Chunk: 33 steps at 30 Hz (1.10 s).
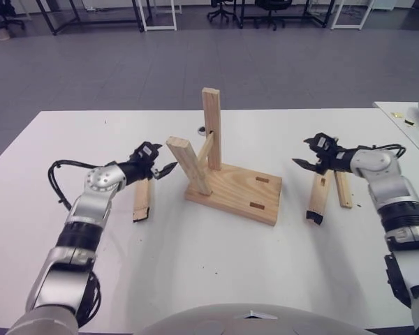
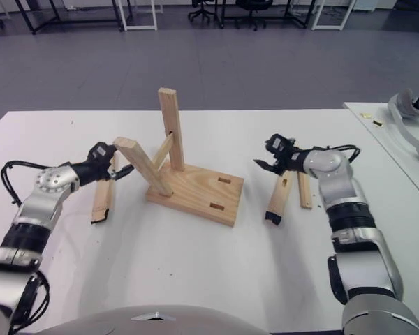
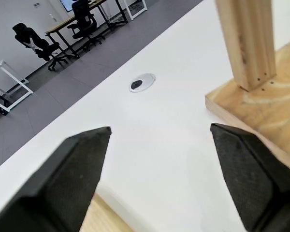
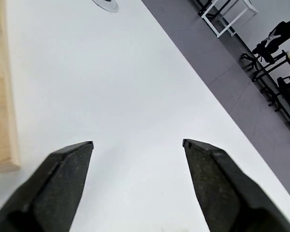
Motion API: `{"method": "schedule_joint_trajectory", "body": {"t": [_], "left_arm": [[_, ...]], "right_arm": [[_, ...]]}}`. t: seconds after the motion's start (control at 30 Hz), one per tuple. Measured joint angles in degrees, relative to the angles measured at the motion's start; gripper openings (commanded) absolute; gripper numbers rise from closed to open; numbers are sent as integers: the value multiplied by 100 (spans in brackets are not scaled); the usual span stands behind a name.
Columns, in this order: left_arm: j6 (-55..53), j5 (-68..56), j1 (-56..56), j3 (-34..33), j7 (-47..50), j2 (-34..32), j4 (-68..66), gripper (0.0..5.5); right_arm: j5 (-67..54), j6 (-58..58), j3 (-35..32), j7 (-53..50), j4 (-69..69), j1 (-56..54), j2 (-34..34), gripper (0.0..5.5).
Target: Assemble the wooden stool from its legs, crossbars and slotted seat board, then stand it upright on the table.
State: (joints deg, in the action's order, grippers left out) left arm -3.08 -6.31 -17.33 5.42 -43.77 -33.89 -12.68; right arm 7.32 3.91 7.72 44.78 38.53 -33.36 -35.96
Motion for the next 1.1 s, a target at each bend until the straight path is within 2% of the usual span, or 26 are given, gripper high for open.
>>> {"method": "schedule_joint_trajectory", "body": {"t": [0.1, 0.17, 0.23, 0.3, 0.47, 0.63, 0.87, 0.93, 1.0, 1.1], "left_arm": [[-838, -208, 915, 256, -664, -508, 1695, 381], [-1264, -197, 1223, 571, -1028, -804, 2347, 381], [-1316, 146, 1179, 960, -1058, -798, 2324, 381], [-1168, 571, 796, 1243, -731, -436, 1607, 381], [-14, 1038, -517, 1412, 438, 909, -859, 381], [764, 1133, -924, 1232, 951, 1357, -2013, 381], [833, 1084, -776, 972, 1032, 1477, -2042, 381], [818, 1089, -669, 922, 1043, 1463, -1900, 381], [705, 1098, -507, 911, 1047, 1455, -1588, 381], [316, 1094, 63, 663, 1117, 1190, -577, 381]], "right_arm": [[772, 589, 525, -869, 1235, -380, 396, 347], [983, 946, 741, -1059, 1728, -619, 567, 347], [971, 1253, 822, -780, 1909, -728, 654, 347], [709, 1418, 814, -32, 1833, -703, 627, 347], [96, 1131, 715, 1295, 258, 201, 126, 347], [-171, 316, 438, 1235, -1422, 1241, -137, 347], [-298, -401, 411, 670, -2652, 1881, 388, 347], [-219, -489, 390, 207, -2776, 1964, 539, 347], [-112, -578, 146, -298, -2826, 1975, 589, 347], [-355, -881, -825, -1014, -3090, 2003, 456, 347]]}}
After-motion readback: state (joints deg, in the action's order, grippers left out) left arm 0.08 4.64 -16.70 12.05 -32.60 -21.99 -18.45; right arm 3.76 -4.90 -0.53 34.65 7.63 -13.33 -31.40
